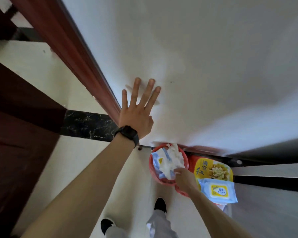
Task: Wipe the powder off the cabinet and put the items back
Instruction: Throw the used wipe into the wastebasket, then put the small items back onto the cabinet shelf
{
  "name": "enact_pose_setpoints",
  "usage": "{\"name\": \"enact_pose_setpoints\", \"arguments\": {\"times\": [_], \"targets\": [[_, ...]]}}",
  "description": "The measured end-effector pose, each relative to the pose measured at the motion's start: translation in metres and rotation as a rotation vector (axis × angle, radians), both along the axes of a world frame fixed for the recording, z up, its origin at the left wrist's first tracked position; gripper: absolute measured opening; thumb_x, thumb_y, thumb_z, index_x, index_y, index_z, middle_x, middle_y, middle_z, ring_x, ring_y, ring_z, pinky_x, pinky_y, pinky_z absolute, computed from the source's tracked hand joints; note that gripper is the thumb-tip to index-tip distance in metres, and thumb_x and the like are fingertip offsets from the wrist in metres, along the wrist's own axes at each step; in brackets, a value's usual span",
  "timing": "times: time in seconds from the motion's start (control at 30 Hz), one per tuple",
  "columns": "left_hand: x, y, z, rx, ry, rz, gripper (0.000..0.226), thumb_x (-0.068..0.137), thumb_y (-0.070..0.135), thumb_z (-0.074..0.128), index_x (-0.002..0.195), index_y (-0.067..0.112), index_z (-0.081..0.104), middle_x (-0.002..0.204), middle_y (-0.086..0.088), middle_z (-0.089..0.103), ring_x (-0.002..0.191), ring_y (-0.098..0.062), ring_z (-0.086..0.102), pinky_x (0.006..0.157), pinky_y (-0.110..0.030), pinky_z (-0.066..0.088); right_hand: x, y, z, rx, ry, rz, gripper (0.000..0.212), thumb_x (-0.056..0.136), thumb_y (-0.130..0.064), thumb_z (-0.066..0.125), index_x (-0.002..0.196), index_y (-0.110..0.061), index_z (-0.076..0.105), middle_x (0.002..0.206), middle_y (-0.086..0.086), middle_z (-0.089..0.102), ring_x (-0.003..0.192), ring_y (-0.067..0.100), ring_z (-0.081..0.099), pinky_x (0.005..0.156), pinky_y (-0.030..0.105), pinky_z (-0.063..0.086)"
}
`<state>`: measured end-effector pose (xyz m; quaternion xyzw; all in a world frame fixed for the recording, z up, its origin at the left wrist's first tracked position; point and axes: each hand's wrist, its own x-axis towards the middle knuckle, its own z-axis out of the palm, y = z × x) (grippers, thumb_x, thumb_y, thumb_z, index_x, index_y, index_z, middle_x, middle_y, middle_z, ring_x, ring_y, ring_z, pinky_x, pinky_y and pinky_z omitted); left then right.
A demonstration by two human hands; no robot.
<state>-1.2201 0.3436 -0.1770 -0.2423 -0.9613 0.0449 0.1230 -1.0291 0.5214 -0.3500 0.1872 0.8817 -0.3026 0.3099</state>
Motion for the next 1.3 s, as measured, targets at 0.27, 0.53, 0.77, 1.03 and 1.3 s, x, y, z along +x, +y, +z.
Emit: {"name": "enact_pose_setpoints", "arguments": {"times": [0.27, 0.53, 0.77, 1.03, 1.3], "targets": [[0.130, -0.105, -0.001, 0.149, -0.722, 0.584, 0.069, 0.095, 0.038, 0.045, 0.156, 0.027, 0.013, 0.165, -0.001, 0.010, 0.151, -0.026, 0.004, 0.121, -0.053, 0.008, -0.040, -0.081, 0.172, -0.099, 0.564, 0.383, 0.025, 0.097, -0.025, 0.057, 0.117, -0.030, 0.071, 0.127, -0.012, 0.066, 0.119, 0.013, 0.057, 0.100, 0.022, 0.038], [0.374, -0.343, 0.088, 0.460, -0.356, 1.123, 0.063, 0.094, 0.041, 0.042, 0.153, 0.033, 0.023, 0.162, 0.005, 0.023, 0.151, -0.022, 0.011, 0.121, -0.047, 0.009, 0.046, -0.338, 0.299, -0.356, 1.047, 1.083, 0.023, 0.094, -0.021, 0.066, 0.115, -0.018, 0.075, 0.122, 0.000, 0.070, 0.124, 0.020, 0.052, 0.110, 0.029, 0.034], [0.650, -0.459, 0.166, 0.397, 0.046, 1.523, 0.059, 0.094, 0.046, 0.044, 0.151, 0.036, 0.030, 0.157, 0.007, 0.035, 0.149, -0.022, 0.020, 0.119, -0.045, 0.018, 0.253, -0.542, 0.351, -0.661, 1.139, 1.417, 0.033, 0.092, -0.023, 0.069, 0.124, -0.020, 0.070, 0.127, 0.002, 0.068, 0.133, 0.027, 0.049, 0.109, 0.039, 0.042], [0.849, -0.529, 0.212, 0.299, 0.227, 1.725, 0.058, 0.095, 0.048, 0.042, 0.150, 0.038, 0.029, 0.157, 0.009, 0.034, 0.149, -0.019, 0.020, 0.120, -0.046, 0.017, 0.411, -0.669, 0.386, -0.767, 1.184, 1.588, 0.038, 0.095, -0.033, 0.062, 0.132, -0.028, 0.064, 0.137, -0.003, 0.062, 0.140, 0.021, 0.042, 0.111, 0.039, 0.040], [0.922, -0.622, 0.200, 0.288, 0.197, 1.830, 0.061, 0.095, 0.051, 0.043, 0.152, 0.037, 0.027, 0.158, 0.006, 0.032, 0.149, -0.019, 0.020, 0.120, -0.046, 0.019, 0.443, -0.759, 0.378, -0.722, 1.120, 1.594, 0.039, 0.096, -0.034, 0.060, 0.134, -0.028, 0.062, 0.138, -0.004, 0.061, 0.141, 0.021, 0.040, 0.113, 0.038, 0.038]]}}
